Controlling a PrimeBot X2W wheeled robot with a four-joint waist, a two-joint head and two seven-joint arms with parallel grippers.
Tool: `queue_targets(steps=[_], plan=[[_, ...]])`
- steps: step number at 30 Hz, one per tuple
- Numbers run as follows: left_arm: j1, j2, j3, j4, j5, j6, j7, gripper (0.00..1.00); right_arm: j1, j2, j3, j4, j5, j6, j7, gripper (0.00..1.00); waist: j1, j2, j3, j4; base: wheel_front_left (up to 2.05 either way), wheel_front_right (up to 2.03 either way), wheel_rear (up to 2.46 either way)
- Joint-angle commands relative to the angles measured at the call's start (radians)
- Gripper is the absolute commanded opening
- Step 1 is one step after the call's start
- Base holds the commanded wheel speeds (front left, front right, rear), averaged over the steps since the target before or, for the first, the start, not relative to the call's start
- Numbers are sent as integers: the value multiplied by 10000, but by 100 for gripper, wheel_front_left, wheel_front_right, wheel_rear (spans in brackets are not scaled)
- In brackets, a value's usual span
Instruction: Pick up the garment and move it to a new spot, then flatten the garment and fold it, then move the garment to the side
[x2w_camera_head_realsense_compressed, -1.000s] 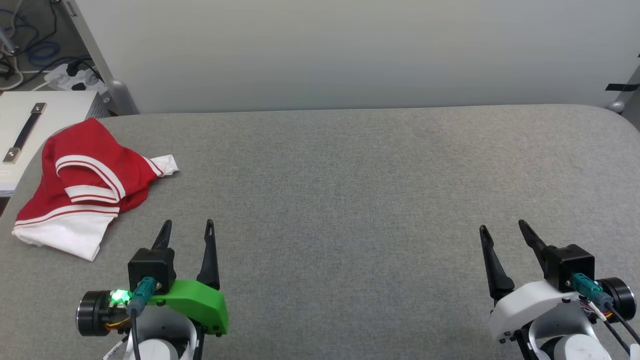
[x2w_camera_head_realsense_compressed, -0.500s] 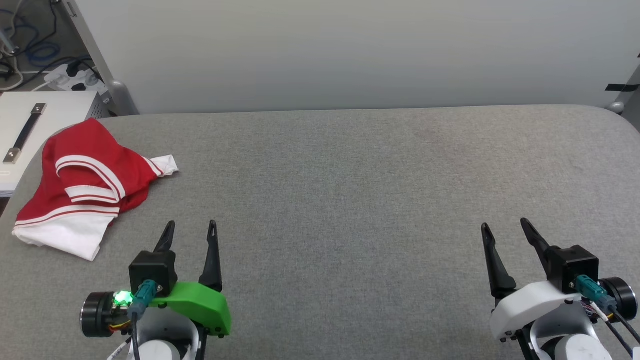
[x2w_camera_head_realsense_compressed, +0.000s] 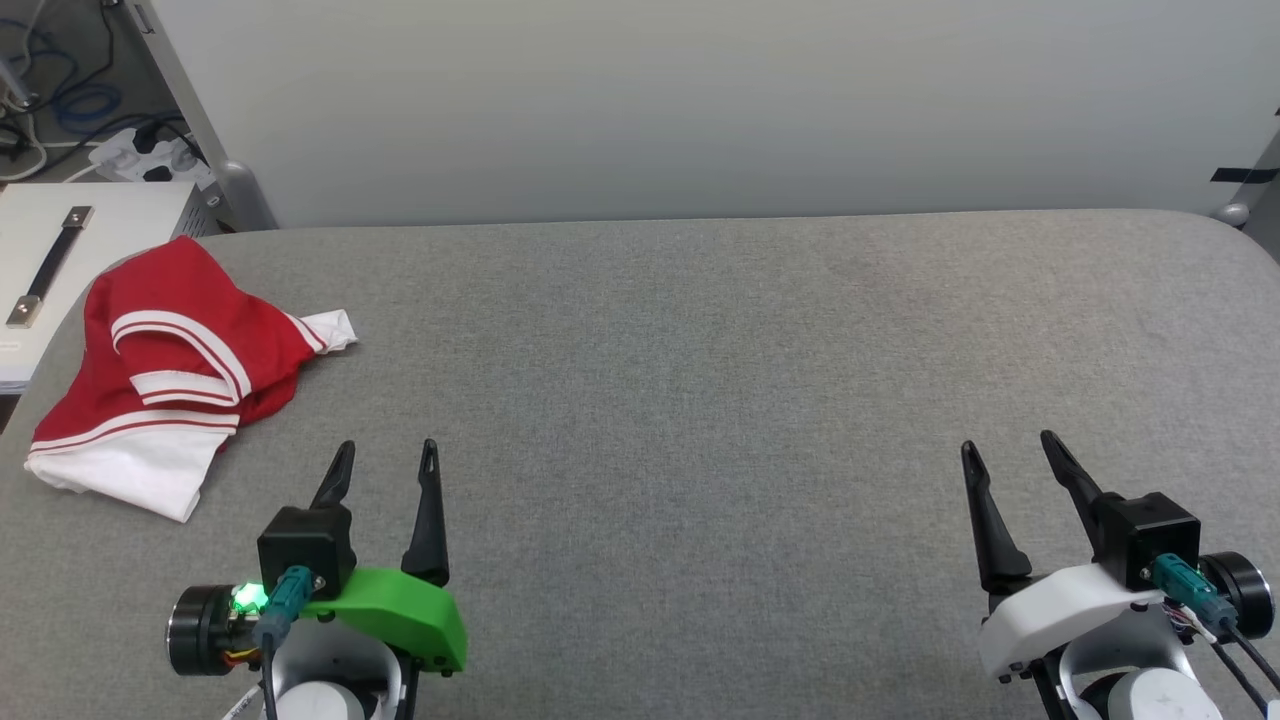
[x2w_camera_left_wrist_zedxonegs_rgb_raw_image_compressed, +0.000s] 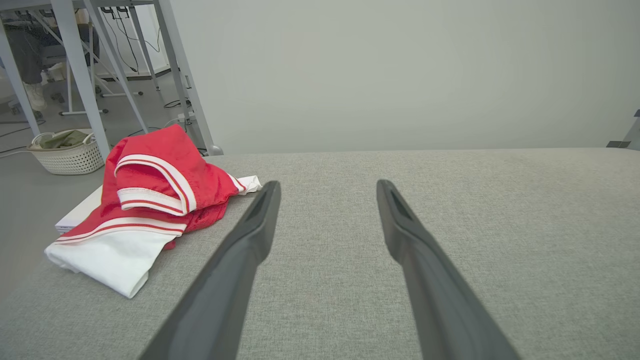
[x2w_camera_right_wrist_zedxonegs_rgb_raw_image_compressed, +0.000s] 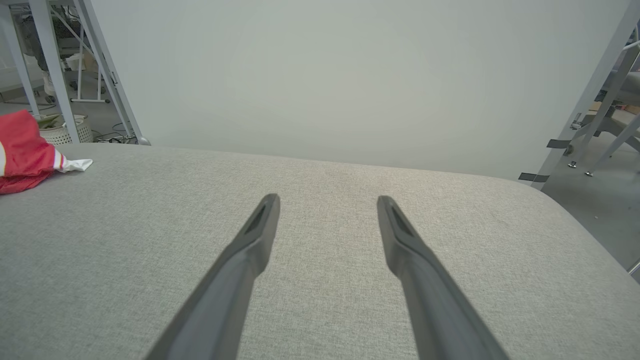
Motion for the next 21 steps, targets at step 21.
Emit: queue_targets(steps=[21], plan=[[247, -19, -116, -95, -396, -142, -543, 100, 116, 10, 12, -321, 219, -4, -537, 100, -1, 0, 34, 65, 0, 0, 0]])
